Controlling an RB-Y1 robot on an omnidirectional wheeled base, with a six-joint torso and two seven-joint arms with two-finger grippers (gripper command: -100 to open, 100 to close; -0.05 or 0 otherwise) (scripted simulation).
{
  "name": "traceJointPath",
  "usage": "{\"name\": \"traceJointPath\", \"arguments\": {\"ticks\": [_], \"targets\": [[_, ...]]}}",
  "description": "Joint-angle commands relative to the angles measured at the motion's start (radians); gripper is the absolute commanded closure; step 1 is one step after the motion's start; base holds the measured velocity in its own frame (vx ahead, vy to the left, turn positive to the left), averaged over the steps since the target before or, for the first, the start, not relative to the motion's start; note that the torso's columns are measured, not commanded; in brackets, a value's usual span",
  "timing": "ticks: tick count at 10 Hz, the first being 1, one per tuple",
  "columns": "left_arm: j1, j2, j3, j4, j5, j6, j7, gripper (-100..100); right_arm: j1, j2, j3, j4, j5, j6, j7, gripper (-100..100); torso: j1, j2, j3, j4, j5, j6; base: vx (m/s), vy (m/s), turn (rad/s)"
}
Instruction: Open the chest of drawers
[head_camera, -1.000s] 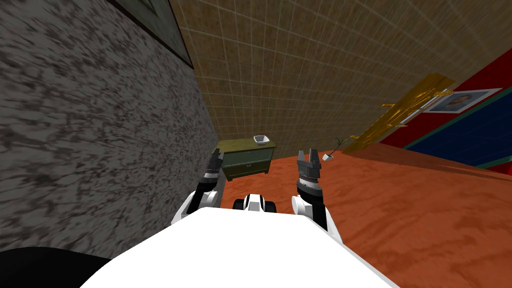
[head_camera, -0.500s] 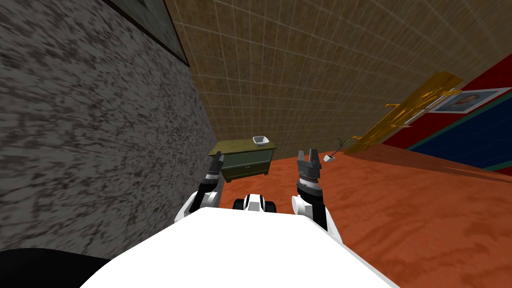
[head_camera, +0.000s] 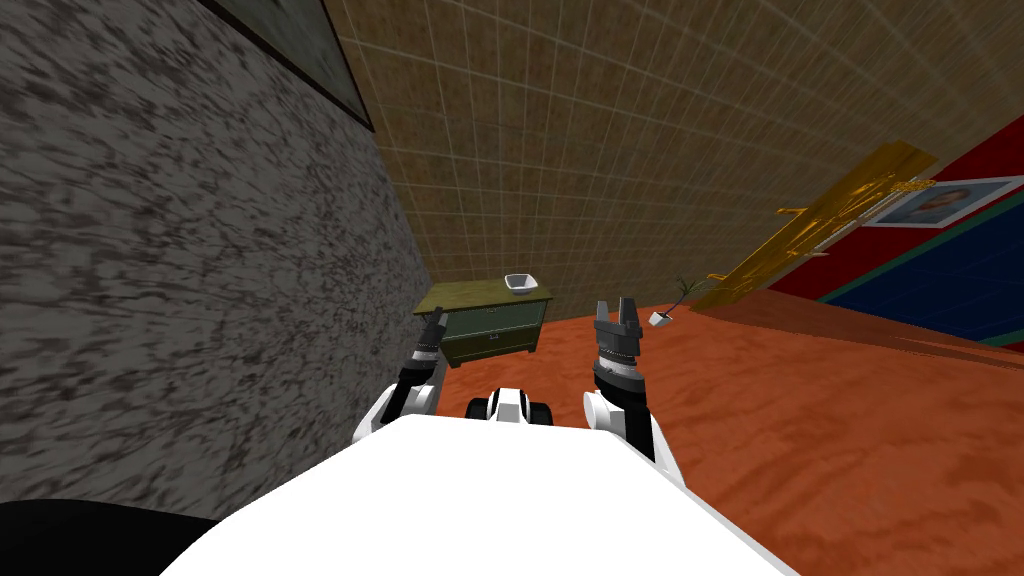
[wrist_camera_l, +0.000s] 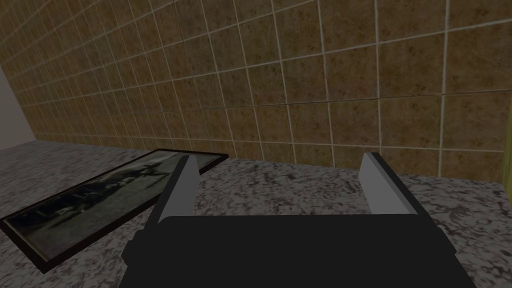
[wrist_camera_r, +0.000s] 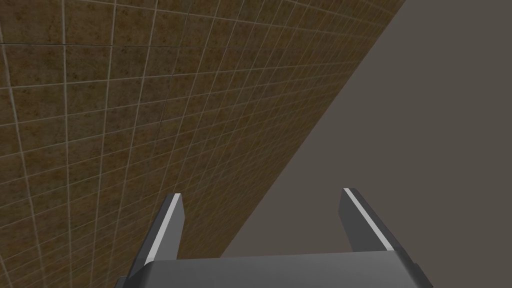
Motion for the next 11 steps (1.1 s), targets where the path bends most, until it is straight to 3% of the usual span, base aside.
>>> {"name": "traceJointPath", "arguments": {"ticks": [1, 11], "targets": [[-0.018, 0.006, 0.007, 0.067, 0.0, -0.039, -0.002, -100, 0.0, 0.0, 0.0, 0.0, 0.0, 0.0, 0.0, 0, 0.001, 0.001, 0.001, 0.0, 0.0, 0.0, 0.062, -0.036, 0.016], [-0.078, 0.021, 0.037, 0.317, 0.005, -0.166, -0.004, -100, 0.0, 0.0, 0.0, 0.0, 0.0, 0.0, 0.0, 0, 0.001, 0.001, 0.001, 0.0, 0.0, 0.0, 0.065, -0.033, 0.011]]}}
